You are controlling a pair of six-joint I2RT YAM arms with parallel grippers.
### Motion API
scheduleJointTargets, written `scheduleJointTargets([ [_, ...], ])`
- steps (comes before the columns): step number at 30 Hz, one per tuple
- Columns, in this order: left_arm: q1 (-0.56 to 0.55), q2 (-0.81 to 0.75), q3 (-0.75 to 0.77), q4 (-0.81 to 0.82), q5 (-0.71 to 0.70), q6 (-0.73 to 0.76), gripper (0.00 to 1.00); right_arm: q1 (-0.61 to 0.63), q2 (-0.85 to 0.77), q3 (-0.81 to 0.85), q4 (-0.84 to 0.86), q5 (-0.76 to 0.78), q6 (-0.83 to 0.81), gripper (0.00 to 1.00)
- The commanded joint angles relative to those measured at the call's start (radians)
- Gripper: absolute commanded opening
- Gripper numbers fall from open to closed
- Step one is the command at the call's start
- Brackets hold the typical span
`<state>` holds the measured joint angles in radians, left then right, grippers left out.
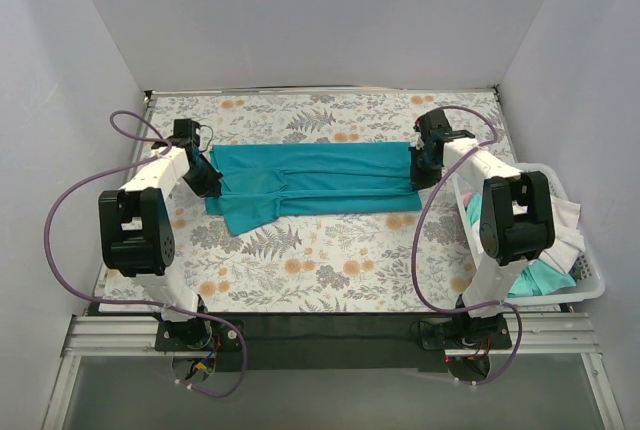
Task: Fold and stack the t-shirts
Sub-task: Fold the tshirt
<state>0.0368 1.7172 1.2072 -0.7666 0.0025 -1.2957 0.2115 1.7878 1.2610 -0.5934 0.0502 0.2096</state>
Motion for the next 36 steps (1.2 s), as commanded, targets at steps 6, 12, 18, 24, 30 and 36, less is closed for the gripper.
scheduleJointTargets([
  [6,0.005,0.016,0.043,0.079,-0.004,0.015,0.00,-0.001,0.031,0.043,0.044,0.036,0.002,0.01],
  [12,0.005,0.004,0.020,0.115,-0.012,0.021,0.00,-0.001,0.041,0.031,0.060,0.050,0.008,0.01],
  [18,0.005,0.015,-0.034,0.161,-0.004,0.018,0.19,-0.001,0.058,0.021,0.080,0.045,0.020,0.20],
  [24,0.003,-0.089,-0.031,0.150,-0.006,0.018,0.65,0.012,-0.034,0.035,0.084,0.017,-0.002,0.47],
  [30,-0.023,-0.304,-0.162,0.093,0.031,-0.008,0.78,0.089,-0.162,-0.031,0.153,-0.101,-0.021,0.53],
  [36,-0.121,-0.424,-0.382,0.105,0.070,-0.060,0.76,0.186,-0.255,-0.138,0.247,-0.217,-0.026,0.59],
])
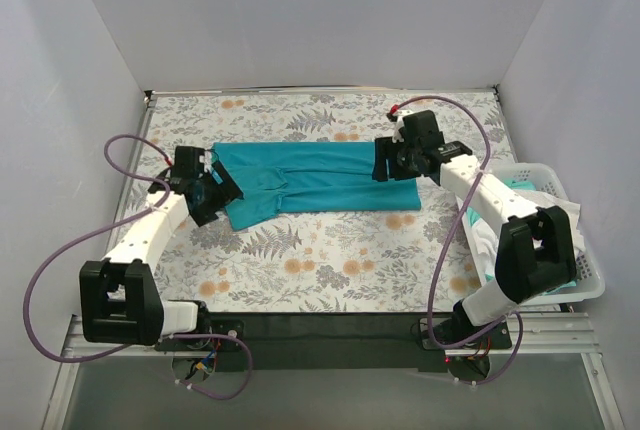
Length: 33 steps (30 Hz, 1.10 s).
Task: Fold and stack the t-shirts
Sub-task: Fold the tshirt
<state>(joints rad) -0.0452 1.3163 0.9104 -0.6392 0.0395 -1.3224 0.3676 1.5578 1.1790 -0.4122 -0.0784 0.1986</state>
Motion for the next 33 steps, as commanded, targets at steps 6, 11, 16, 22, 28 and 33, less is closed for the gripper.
scheduleJointTargets([
  [6,-0.087,-0.016,-0.168,0.055,0.036,-0.069,0.64,0.071,-0.087,-0.136,0.116,-0.141,-0.018,0.60],
  [11,-0.097,0.035,-0.176,0.107,0.007,-0.067,0.55,0.077,-0.120,-0.189,0.125,-0.153,-0.019,0.60],
  [16,-0.101,0.084,-0.169,0.130,-0.027,-0.054,0.53,0.077,-0.136,-0.219,0.128,-0.155,-0.019,0.59],
  [22,-0.102,0.106,-0.165,0.151,-0.102,-0.043,0.52,0.077,-0.131,-0.232,0.130,-0.159,-0.024,0.60],
  [28,-0.105,0.138,-0.169,0.171,-0.089,-0.026,0.40,0.077,-0.128,-0.237,0.133,-0.156,-0.025,0.59],
  [33,-0.119,0.149,-0.143,0.156,-0.041,-0.008,0.00,0.077,-0.123,-0.237,0.133,-0.149,-0.024,0.59],
])
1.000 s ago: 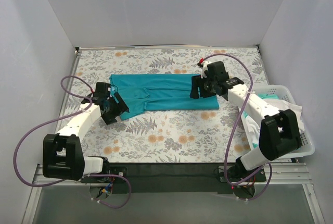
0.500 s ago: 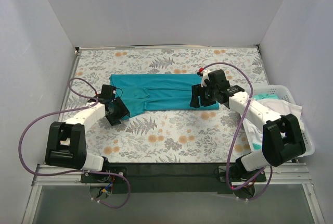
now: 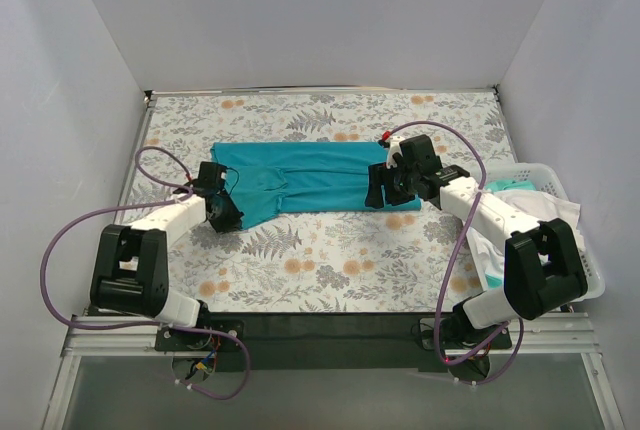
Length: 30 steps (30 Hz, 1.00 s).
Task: Fold and stack the t-shirts
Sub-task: Fold the tshirt
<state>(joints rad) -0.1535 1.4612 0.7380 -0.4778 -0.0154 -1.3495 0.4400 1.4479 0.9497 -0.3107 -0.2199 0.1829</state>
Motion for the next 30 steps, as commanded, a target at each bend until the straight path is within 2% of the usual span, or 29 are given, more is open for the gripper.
scheduleJointTargets([
  [1,-0.011,-0.001,0.049,-0.013,0.014,0.016,0.00,0.005,-0.014,-0.006,0.032,-0.006,-0.011,0.59],
  [9,-0.011,0.027,0.227,-0.067,0.063,-0.007,0.00,0.005,-0.015,-0.003,0.030,0.014,-0.022,0.59],
  [15,0.002,0.140,0.369,-0.062,0.043,0.000,0.00,0.005,-0.020,-0.005,0.027,0.025,-0.028,0.59],
  [30,0.069,0.333,0.531,0.022,0.144,-0.086,0.00,0.003,-0.032,-0.026,0.012,0.070,-0.046,0.59],
])
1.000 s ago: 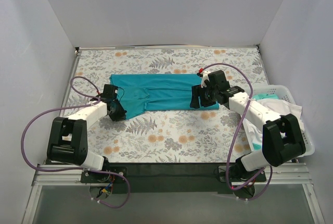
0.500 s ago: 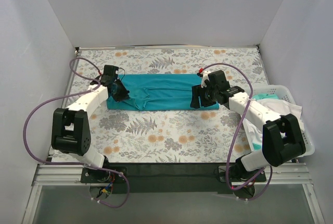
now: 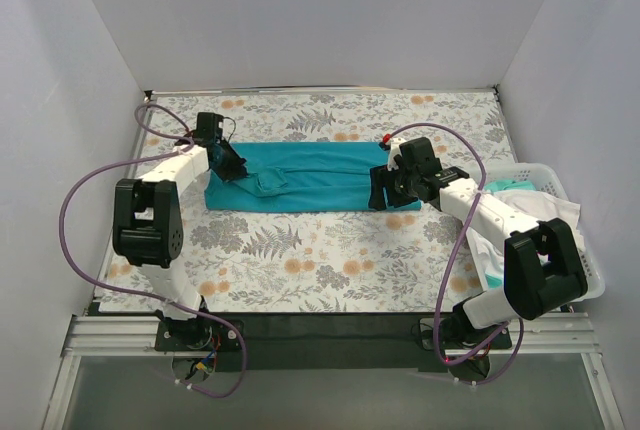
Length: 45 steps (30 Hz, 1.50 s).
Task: Fold and stack the t-shirts
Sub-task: Fold the tshirt
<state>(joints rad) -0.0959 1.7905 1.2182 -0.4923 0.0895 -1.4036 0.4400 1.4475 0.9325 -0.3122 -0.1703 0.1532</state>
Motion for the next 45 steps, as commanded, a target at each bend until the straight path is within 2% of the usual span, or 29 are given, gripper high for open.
scheduleJointTargets([
  [1,0.012,0.010,0.058,0.038,0.044,-0.035,0.00,0.003,-0.033,-0.009,0.013,0.022,-0.018,0.59],
  [12,0.024,0.079,0.075,0.087,0.067,-0.089,0.00,0.003,-0.012,-0.014,0.012,0.075,-0.011,0.59],
  [22,0.050,0.049,0.044,0.149,0.044,-0.176,0.00,-0.029,-0.001,-0.008,0.010,0.166,0.029,0.58],
  [31,0.053,0.079,0.044,0.178,0.059,-0.179,0.00,-0.069,0.010,-0.021,0.012,0.218,0.057,0.58],
  [37,0.053,0.099,0.069,0.181,0.053,-0.135,0.18,-0.113,0.042,0.028,0.015,0.238,0.039,0.57],
  [38,0.053,0.092,0.072,0.179,0.030,-0.130,0.25,-0.122,0.057,0.037,0.021,0.251,0.033,0.55],
  [40,0.056,0.081,0.087,0.176,0.010,-0.114,0.34,-0.155,0.077,0.073,0.027,0.247,0.013,0.53],
  [42,0.059,0.066,0.099,0.159,-0.010,-0.098,0.49,-0.173,0.120,0.101,0.027,0.236,0.000,0.50],
  [45,0.059,0.009,0.104,0.124,-0.043,-0.064,0.53,-0.178,0.177,0.153,0.027,0.210,-0.011,0.45],
])
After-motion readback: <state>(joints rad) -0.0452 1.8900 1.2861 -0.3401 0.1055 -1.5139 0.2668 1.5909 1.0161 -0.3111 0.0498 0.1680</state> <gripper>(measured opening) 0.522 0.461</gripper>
